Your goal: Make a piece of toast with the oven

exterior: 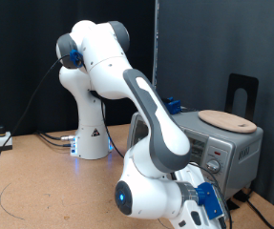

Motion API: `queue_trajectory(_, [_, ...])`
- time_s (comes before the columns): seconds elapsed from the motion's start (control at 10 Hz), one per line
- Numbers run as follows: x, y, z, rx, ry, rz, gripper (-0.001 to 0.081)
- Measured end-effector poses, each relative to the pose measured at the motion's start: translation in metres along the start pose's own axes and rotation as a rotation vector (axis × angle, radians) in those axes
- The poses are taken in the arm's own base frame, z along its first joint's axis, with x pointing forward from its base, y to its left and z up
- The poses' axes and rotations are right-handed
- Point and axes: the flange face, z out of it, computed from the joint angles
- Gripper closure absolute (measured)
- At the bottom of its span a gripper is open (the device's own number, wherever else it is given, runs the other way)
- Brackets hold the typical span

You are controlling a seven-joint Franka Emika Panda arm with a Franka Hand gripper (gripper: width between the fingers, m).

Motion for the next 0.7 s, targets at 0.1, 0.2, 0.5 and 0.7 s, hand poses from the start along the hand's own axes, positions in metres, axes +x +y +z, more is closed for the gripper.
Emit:
queue_trajectory(0.1, [0.006, 0.001, -0.006, 0.023, -0.012, 0.029, 0.0072])
queue_trajectory(0.2, [0.008, 0.0, -0.013, 0.054, -0.026, 0.064, 0.0009])
queue_trajectory(0.5, [-0.002, -0.015, -0.048, 0.168, -0.137, 0.215, -0.0002])
queue_trajectory(0.7, [-0.014, -0.024, -0.075, 0.188, -0.242, 0.354, -0.0004])
